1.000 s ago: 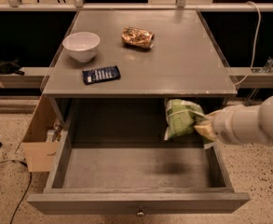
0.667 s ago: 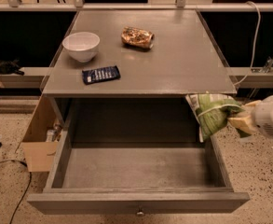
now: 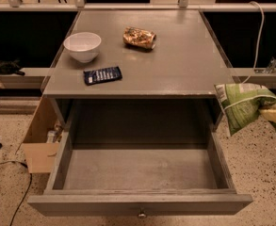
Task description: Pick green jalapeno chip bag from top drawer and place on counter
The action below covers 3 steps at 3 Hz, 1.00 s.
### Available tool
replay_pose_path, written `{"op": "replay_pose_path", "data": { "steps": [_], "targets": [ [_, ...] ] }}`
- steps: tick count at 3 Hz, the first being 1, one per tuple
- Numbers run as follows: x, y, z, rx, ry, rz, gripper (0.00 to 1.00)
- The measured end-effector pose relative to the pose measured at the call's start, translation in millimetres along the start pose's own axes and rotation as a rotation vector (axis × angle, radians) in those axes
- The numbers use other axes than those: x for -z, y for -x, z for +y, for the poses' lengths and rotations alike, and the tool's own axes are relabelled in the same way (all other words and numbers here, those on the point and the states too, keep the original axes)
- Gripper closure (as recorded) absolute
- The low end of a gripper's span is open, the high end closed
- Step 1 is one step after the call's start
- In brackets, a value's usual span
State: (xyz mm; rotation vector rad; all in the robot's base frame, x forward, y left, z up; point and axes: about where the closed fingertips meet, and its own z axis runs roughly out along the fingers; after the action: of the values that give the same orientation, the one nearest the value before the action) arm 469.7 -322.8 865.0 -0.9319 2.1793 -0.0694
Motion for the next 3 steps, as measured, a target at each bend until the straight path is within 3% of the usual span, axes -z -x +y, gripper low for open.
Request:
{"op": "replay_pose_path", "data": {
  "steps": [1,2,3],
  "targets": [
    [1.8,26.6,-15.8,0.019,-0.038,-0.020,1.00],
    [4.1,82.5,-36.7,0.040,-0.079,-0.082,1.00],
    [-11.7,143.0,-33.1,0.077,-0.068,-0.134,1.00]
  ]
}}
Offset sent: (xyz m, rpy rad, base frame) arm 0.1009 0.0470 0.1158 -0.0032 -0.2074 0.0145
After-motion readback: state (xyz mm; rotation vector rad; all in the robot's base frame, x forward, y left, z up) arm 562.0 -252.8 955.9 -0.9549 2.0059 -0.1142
